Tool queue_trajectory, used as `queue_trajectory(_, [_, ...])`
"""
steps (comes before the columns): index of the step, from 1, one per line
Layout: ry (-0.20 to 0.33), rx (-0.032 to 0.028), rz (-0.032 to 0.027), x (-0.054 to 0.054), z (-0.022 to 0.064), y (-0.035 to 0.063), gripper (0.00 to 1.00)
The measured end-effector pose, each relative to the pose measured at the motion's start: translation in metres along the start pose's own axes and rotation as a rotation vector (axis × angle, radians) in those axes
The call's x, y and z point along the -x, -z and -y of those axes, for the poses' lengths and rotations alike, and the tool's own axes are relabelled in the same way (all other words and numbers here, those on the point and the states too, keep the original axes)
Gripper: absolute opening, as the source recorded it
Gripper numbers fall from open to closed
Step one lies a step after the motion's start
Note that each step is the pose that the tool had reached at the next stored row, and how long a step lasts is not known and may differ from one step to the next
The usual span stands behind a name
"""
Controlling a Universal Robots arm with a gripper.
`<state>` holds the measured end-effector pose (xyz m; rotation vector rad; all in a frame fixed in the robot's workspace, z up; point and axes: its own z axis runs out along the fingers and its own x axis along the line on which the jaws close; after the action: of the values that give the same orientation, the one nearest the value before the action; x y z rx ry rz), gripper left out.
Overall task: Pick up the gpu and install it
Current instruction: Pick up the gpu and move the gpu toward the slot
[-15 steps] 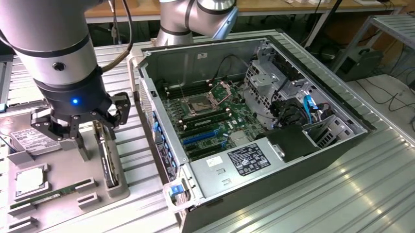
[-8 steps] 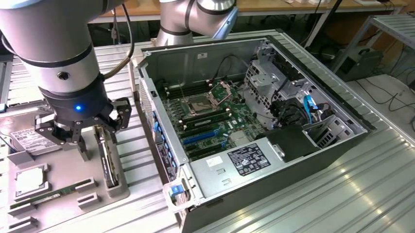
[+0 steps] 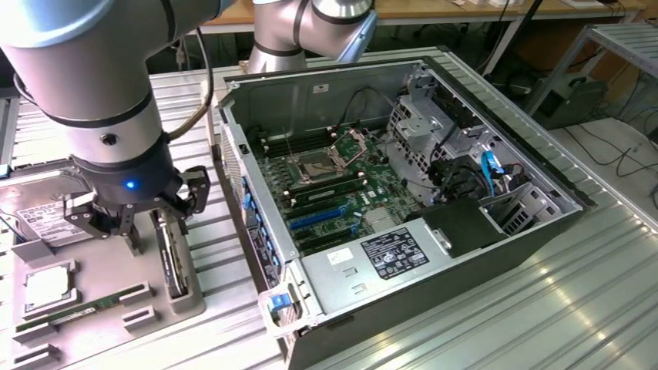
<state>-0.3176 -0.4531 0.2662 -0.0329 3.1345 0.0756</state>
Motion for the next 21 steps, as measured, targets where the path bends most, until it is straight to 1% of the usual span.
queue_trajectory(1, [0.000, 0.0000, 0.0000, 0.000, 0.0001, -0.0019, 0.60])
queue_trajectory(5, [0.000, -0.0001, -0.0001, 0.000, 0.0009, -0.0174, 0.60])
queue_trajectory(14, [0.000, 0.0000, -0.0002, 0.001, 0.0018, -0.0366, 0.60])
queue_trajectory(15, [0.000, 0.0000, -0.0003, 0.001, 0.0019, -0.0377, 0.60])
queue_trajectory(21, [0.000, 0.0000, -0.0004, 0.001, 0.0019, -0.0377, 0.60])
